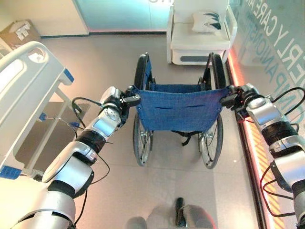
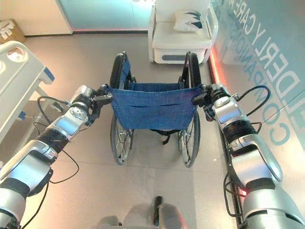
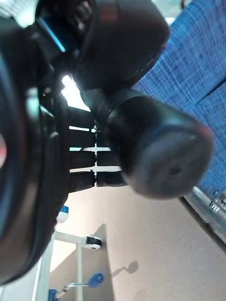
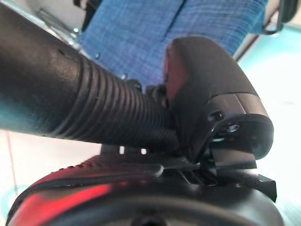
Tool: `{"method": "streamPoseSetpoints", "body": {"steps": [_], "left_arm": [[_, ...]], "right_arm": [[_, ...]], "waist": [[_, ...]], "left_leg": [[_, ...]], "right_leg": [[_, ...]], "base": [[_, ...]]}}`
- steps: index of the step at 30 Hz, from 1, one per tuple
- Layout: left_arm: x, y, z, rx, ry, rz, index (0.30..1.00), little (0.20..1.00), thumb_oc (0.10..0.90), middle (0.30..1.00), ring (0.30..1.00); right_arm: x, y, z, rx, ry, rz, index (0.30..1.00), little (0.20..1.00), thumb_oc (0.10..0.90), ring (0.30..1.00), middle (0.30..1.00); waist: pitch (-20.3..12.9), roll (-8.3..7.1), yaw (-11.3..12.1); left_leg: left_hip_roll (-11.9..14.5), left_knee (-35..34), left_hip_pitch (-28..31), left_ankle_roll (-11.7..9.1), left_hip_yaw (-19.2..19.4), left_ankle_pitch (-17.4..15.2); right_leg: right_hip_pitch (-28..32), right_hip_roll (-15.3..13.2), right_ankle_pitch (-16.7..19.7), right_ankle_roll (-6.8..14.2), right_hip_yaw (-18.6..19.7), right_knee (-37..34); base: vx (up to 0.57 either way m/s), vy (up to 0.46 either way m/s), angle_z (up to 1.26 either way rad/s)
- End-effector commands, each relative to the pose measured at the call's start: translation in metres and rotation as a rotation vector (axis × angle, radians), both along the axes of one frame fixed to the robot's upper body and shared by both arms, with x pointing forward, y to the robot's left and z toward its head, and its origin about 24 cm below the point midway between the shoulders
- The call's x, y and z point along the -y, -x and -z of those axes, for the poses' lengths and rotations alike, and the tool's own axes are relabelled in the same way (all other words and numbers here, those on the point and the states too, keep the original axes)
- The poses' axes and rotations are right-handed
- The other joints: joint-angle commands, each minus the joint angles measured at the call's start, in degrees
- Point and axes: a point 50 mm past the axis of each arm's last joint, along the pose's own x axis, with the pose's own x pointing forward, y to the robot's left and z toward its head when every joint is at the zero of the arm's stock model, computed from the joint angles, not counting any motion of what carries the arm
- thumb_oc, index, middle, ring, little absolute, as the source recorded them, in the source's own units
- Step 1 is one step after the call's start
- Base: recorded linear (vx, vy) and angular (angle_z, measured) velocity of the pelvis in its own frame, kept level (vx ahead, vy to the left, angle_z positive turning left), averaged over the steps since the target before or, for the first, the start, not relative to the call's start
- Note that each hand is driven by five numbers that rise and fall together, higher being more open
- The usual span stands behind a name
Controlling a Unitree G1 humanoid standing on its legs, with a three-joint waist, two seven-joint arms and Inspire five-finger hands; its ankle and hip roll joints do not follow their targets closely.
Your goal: Push the wheelchair next to the bed
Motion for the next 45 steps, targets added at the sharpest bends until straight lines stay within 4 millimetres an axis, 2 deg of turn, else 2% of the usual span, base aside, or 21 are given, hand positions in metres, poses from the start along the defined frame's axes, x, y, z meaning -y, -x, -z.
{"method": "streamPoseSetpoints", "body": {"steps": [1, 4, 6, 9, 13, 15, 16, 17, 19, 21, 25, 26, 29, 30, 32, 35, 37, 38, 41, 44, 45], "left_arm": [[0.031, -0.002, -0.022, 0.177, 0.055, 0.209, 0.3, 0.3, 0.4, 0.3, 0.3], [0.02, 0.005, -0.012, 0.149, 0.04, 0.195, 0.3, 0.3, 0.4, 0.3, 0.3], [0.009, 0.009, -0.008, 0.134, 0.037, 0.174, 0.3, 0.3, 0.4, 0.3, 0.3], [-0.005, 0.014, -0.006, 0.12, 0.028, 0.153, 0.3, 0.3, 0.4, 0.3, 0.3], [-0.016, 0.016, -0.005, 0.084, 0.011, 0.165, 0.3, 0.3, 0.4, 0.3, 0.3], [-0.018, 0.016, -0.008, 0.075, 0.0, 0.177, 0.3, 0.3, 0.4, 0.3, 0.3], [-0.019, 0.016, -0.011, 0.077, -0.011, 0.18, 0.3, 0.3, 0.4, 0.3, 0.3], [-0.019, 0.016, -0.011, 0.076, -0.014, 0.181, 0.3, 0.3, 0.4, 0.3, 0.3], [-0.021, 0.018, -0.009, 0.07, -0.025, 0.184, 0.3, 0.3, 0.4, 0.3, 0.3], [-0.021, 0.019, -0.006, 0.063, -0.033, 0.188, 0.3, 0.3, 0.4, 0.3, 0.3], [-0.021, 0.02, -0.003, 0.067, -0.043, 0.183, 0.3, 0.3, 0.4, 0.3, 0.3], [-0.02, 0.019, -0.006, 0.082, -0.049, 0.179, 0.3, 0.3, 0.4, 0.3, 0.3], [-0.02, 0.018, -0.009, 0.087, -0.05, 0.185, 0.3, 0.3, 0.4, 0.3, 0.3], [-0.014, 0.017, -0.01, 0.09, -0.046, 0.211, 0.3, 0.3, 0.4, 0.3, 0.3], [-0.01, 0.016, -0.01, 0.089, -0.043, 0.227, 0.3, 0.3, 0.4, 0.3, 0.3], [-0.003, 0.016, -0.009, 0.081, -0.051, 0.245, 0.3, 0.3, 0.4, 0.3, 0.3], [-0.003, 0.018, -0.003, 0.059, -0.045, 0.243, 0.3, 0.3, 0.4, 0.3, 0.3], [-0.004, 0.02, 0.0, 0.044, -0.043, 0.24, 0.3, 0.3, 0.4, 0.3, 0.3], [-0.001, 0.024, 0.01, 0.026, -0.042, 0.236, 0.3, 0.3, 0.4, 0.3, 0.3], [0.007, 0.028, 0.021, 0.011, -0.032, 0.241, 0.3, 0.3, 0.4, 0.3, 0.3], [0.007, 0.028, 0.021, 0.011, -0.032, 0.241, 0.3, 0.3, 0.4, 0.3, 0.3]], "right_arm": [[0.0, 0.004, 0.005, -0.01, 0.151, -0.117, 0.3, 0.3, 0.4, 0.3, 0.3], [-0.006, 0.004, 0.004, -0.018, 0.172, -0.133, 0.3, 0.3, 0.4, 0.3, 0.3], [-0.006, 0.004, 0.001, -0.027, 0.192, -0.154, 0.3, 0.3, 0.4, 0.3, 0.3], [-0.007, 0.003, 0.0, -0.043, 0.225, -0.187, 0.3, 0.3, 0.4, 0.3, 0.3], [-0.004, 0.004, 0.011, -0.085, 0.212, -0.219, 0.3, 0.3, 0.4, 0.3, 0.3], [-0.008, 0.004, 0.017, -0.107, 0.207, -0.26, 0.3, 0.3, 0.4, 0.3, 0.3], [-0.012, 0.003, 0.018, -0.098, 0.203, -0.288, 0.3, 0.3, 0.4, 0.3, 0.3], [-0.013, 0.003, 0.018, -0.094, 0.202, -0.291, 0.3, 0.3, 0.4, 0.3, 0.3], [-0.018, 0.003, 0.019, -0.059, 0.189, -0.313, 0.3, 0.3, 0.4, 0.3, 0.3], [-0.023, 0.001, 0.017, -0.036, 0.19, -0.322, 0.3, 0.3, 0.4, 0.3, 0.3], [-0.039, -0.005, 0.008, 0.015, 0.196, -0.338, 0.3, 0.3, 0.4, 0.3, 0.3], [-0.046, -0.01, -0.004, 0.05, 0.209, -0.341, 0.3, 0.3, 0.4, 0.3, 0.3], [-0.048, -0.013, -0.013, 0.066, 0.222, -0.336, 0.3, 0.3, 0.4, 0.3, 0.3], [-0.046, -0.013, -0.019, 0.074, 0.235, -0.312, 0.3, 0.3, 0.4, 0.3, 0.3], [-0.043, -0.013, -0.025, 0.073, 0.241, -0.292, 0.3, 0.3, 0.4, 0.3, 0.3], [-0.034, -0.012, -0.036, 0.07, 0.254, -0.267, 0.3, 0.3, 0.4, 0.3, 0.3], [-0.031, -0.01, -0.038, 0.057, 0.258, -0.271, 0.3, 0.3, 0.4, 0.3, 0.3], [-0.03, -0.009, -0.04, 0.051, 0.267, -0.273, 0.3, 0.3, 0.4, 0.3, 0.3], [-0.026, -0.008, -0.041, 0.047, 0.284, -0.286, 0.3, 0.3, 0.4, 0.3, 0.3], [-0.022, -0.006, -0.039, 0.052, 0.324, -0.295, 0.3, 0.3, 0.4, 0.3, 0.3], [-0.022, -0.006, -0.039, 0.051, 0.325, -0.295, 0.3, 0.3, 0.4, 0.3, 0.3]], "waist": [[4.6, 2.15, 0.7], [5.4, 4.78, 5.3], [4.8, 5.56, 7.3], [3.1, 6.0, 8.6], [1.2, 4.68, 10.7], [0.1, 3.68, 12.1], [-0.7, 3.17, 13.2], [-0.9, 3.06, 13.5], [-1.9, 2.98, 14.1], [-1.7, 2.76, 14.2], [0.0, 3.4, 13.8], [2.3, 3.6, 12.2], [3.8, 3.12, 10.4], [4.2, 2.79, 9.1], [4.1, 2.47, 8.1], [3.3, 1.52, 7.3], [2.8, 1.3, 7.2], [2.8, 1.15, 7.2], [2.8, 1.26, 7.0], [2.3, 2.1, 6.2], [2.3, 2.11, 6.2]], "left_leg": [[-1.7, -12.9, -3.9, 1.8, 2.7, 9.9], [-5.7, -26.6, -10.9, -0.3, 5.3, 17.5], [-6.9, -30.7, -12.0, -0.4, 5.3, 19.6], [-6.6, -28.9, -10.6, 1.8, 7.3, 17.2], [-6.6, -22.6, -10.6, 5.0, 6.3, 11.4], [-7.6, -22.6, -9.2, 6.2, 5.3, 10.5], [-8.1, -23.0, -8.7, 6.9, 4.8, 10.5], [-8.2, -23.0, -8.6, 7.2, 4.7, 10.4], [-8.8, -22.6, -7.4, 8.2, 2.8, 9.4], [-9.1, -21.0, -7.1, 8.4, 1.9, 8.3], [-8.1, -19.5, -5.0, 7.2, 0.5, 6.8], [-7.8, -19.4, -1.3, 6.9, -1.6, 4.6], [-8.4, -19.2, 1.1, 7.3, -4.2, 1.6], [-9.1, -18.6, 2.2, 7.5, -7.6, -0.8], [-9.3, -17.5, 2.5, 7.4, -9.9, -2.4], [-8.0, -16.3, 2.2, 6.6, -12.6, -3.4], [-5.9, -16.0, 2.4, 5.7, -12.5, -2.8], [-3.3, -15.9, 3.0, 4.7, -11.5, -2.0], [1.5, -17.7, 5.1, 2.8, -9.2, 1.3], [4.9, -20.3, 6.5, 1.3, -6.6, 6.2], [4.9, -20.4, 6.6, 1.2, -6.6, 6.2]], "right_leg": [[5.8, 0.7, -0.1, 4.3, -3.4, -2.6], [11.9, 4.6, -1.9, 4.2, -1.2, -5.0], [14.2, 5.6, -3.2, 4.1, 0.0, -5.3], [14.1, 5.3, -6.1, 4.0, -0.6, -3.3], [15.1, 3.6, -9.7, 3.9, -2.9, 2.4], [15.9, 1.9, -8.3, 5.7, -4.7, 6.7], [16.4, 0.7, -5.8, 7.2, -5.6, 10.3], [16.3, 0.4, -5.1, 7.6, -5.6, 11.6], [13.1, -0.7, -0.6, 9.2, -5.4, 19.9], [11.3, -1.6, 0.2, 9.3, -5.8, 19.5], [6.6, -4.7, -0.6, 8.5, -8.8, 9.4], [0.0, -8.6, 5.3, 9.2, -8.1, 5.3], [-5.6, -11.9, 11.7, 11.0, -5.0, 0.4], [-7.9, -12.6, 14.1, 12.4, -0.9, -3.6], [-8.1, -12.2, 14.7, 12.8, 1.6, -6.3], [-7.2, -10.4, 12.4, 12.7, 3.3, -6.0], [-6.9, -9.7, 10.4, 12.1, 2.0, -3.2], [-6.7, -9.6, 8.6, 11.4, 0.2, -0.7], [-5.0, -8.8, 5.9, 9.7, -3.8, 1.2], [-2.9, -7.8, 3.3, 8.3, -7.4, 2.0], [-2.8, -7.8, 3.3, 8.3, -7.4, 1.9]], "base": [[0.48, -0.052, -0.34], [0.61, 0.002, -0.49], [0.55, 0.09, -1.05], [0.47, 0.138, -1.34], [0.47, 0.097, -0.18], [0.47, 0.085, 0.3], [0.36, 0.067, 0.11], [0.44, 0.08, -0.18], [0.38, 0.06, -0.15], [0.34, -0.033, -0.16], [0.32, -0.194, -0.56], [0.31, -0.27, -0.52], [0.38, -0.308, -0.1], [0.55, -0.429, 0.93], [0.37, -0.315, 1.4], [0.31, -0.327, 1.1], [0.35, -0.351, 1.26], [0.39, -0.381, 1.26], [0.33, -0.341, 0.67], [0.27, -0.277, 0.68], [0.23, -0.225, 0.46]]}}
